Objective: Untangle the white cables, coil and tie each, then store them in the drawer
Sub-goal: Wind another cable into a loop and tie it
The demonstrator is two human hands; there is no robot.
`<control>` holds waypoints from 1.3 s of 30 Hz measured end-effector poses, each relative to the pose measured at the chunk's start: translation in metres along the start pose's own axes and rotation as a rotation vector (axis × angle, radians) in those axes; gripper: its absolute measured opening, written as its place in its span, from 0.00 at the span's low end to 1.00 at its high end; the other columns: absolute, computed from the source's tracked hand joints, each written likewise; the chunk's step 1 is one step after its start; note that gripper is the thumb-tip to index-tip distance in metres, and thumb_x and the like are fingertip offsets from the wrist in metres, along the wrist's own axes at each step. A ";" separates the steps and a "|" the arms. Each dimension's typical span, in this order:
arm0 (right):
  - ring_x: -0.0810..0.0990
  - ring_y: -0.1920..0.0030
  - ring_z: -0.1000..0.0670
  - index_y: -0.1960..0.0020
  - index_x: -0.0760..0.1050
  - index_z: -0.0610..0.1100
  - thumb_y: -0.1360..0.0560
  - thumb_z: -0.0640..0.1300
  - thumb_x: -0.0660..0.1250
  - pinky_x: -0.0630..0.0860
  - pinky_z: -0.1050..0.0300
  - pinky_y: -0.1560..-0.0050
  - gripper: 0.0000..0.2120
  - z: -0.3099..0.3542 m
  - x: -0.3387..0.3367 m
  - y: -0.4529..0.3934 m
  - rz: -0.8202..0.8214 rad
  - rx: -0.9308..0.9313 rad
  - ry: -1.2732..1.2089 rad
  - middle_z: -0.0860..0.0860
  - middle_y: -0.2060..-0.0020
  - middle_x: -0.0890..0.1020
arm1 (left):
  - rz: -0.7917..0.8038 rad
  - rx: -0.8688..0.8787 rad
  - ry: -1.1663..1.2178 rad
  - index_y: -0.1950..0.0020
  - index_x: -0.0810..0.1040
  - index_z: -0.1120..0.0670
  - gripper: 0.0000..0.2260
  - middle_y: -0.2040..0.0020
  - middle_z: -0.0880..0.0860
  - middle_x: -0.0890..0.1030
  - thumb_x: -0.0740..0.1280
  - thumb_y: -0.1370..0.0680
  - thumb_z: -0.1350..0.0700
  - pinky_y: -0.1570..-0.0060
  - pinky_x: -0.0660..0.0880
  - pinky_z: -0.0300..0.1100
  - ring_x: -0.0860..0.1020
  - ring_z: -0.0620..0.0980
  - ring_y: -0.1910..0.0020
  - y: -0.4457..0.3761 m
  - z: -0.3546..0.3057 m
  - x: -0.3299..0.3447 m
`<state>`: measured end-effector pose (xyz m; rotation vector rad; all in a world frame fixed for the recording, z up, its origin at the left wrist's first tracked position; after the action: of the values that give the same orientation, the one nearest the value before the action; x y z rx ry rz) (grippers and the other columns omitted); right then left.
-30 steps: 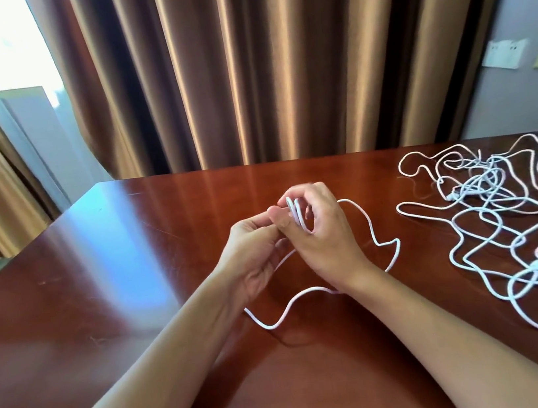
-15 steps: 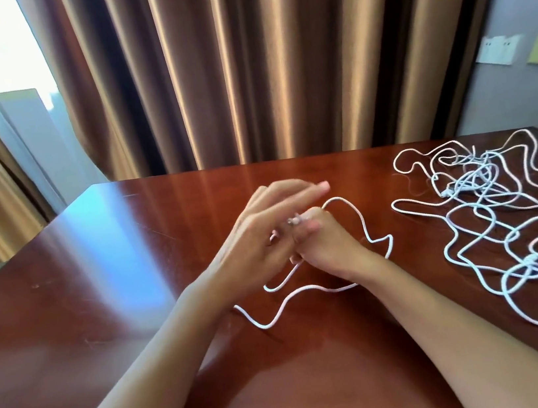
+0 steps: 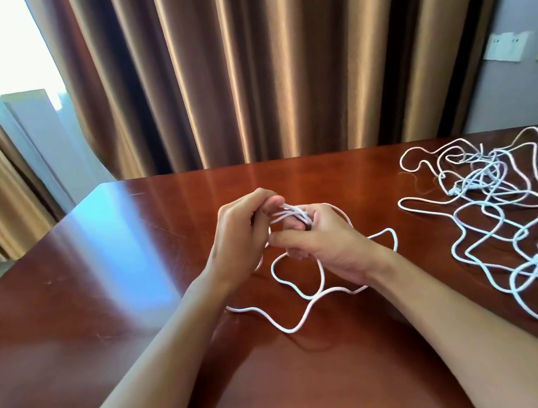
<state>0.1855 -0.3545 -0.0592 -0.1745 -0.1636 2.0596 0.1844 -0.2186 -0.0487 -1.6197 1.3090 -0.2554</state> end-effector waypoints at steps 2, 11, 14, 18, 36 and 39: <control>0.62 0.68 0.51 0.66 0.63 0.47 0.23 0.35 0.71 0.64 0.57 0.64 0.21 0.000 -0.002 -0.001 -0.059 -0.053 -0.016 0.49 0.71 0.64 | -0.024 -0.098 0.053 0.59 0.78 0.58 0.10 0.68 0.45 0.78 0.64 0.19 0.65 0.65 0.68 0.29 0.73 0.39 0.69 -0.001 0.002 0.000; 0.74 0.71 0.56 0.56 0.67 0.36 0.21 0.47 0.68 0.75 0.58 0.71 0.16 0.008 0.002 0.003 -0.344 -0.279 0.090 0.50 0.68 0.73 | -0.054 -0.433 0.423 0.62 0.77 0.59 0.15 0.71 0.44 0.77 0.60 0.16 0.63 0.69 0.69 0.34 0.72 0.38 0.71 0.005 -0.015 0.021; 0.78 0.61 0.58 0.49 0.68 0.49 0.20 0.56 0.66 0.77 0.59 0.62 0.12 -0.002 0.005 0.000 -0.341 -0.253 0.106 0.50 0.58 0.76 | -0.009 -0.536 0.559 0.61 0.79 0.58 0.15 0.71 0.46 0.79 0.60 0.16 0.63 0.71 0.70 0.32 0.75 0.39 0.71 0.010 -0.025 0.029; 0.79 0.43 0.44 0.55 0.77 0.65 0.23 0.66 0.55 0.79 0.39 0.44 0.13 -0.006 0.003 -0.003 -0.487 -0.274 0.259 0.56 0.47 0.75 | 0.148 -0.624 0.552 0.62 0.79 0.59 0.18 0.73 0.52 0.75 0.59 0.15 0.55 0.73 0.68 0.39 0.71 0.46 0.75 0.013 -0.022 0.034; 0.64 0.78 0.58 0.70 0.69 0.45 0.27 0.28 0.61 0.62 0.65 0.75 0.18 0.004 -0.011 0.002 -0.113 0.048 0.255 0.56 0.80 0.67 | 0.208 0.399 -0.143 0.47 0.83 0.63 0.07 0.52 0.56 0.80 0.67 0.19 0.62 0.53 0.75 0.46 0.77 0.53 0.54 0.000 -0.020 0.002; 0.65 0.75 0.55 0.72 0.68 0.46 0.25 0.30 0.63 0.62 0.63 0.73 0.19 0.005 -0.008 0.002 -0.074 0.058 0.208 0.55 0.78 0.68 | 0.149 0.309 -0.098 0.50 0.81 0.64 0.05 0.55 0.55 0.78 0.66 0.19 0.65 0.53 0.75 0.39 0.77 0.49 0.56 0.001 -0.020 0.002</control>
<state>0.1870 -0.3621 -0.0547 -0.3396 0.0175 1.9563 0.1713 -0.2316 -0.0406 -1.2540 1.2412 -0.2693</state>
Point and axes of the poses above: each hand's wrist, its own y-axis away from the middle knuckle, its own x-axis out of the palm, z = x × y, the point moved 3 cm from there along -y, towards the middle knuckle
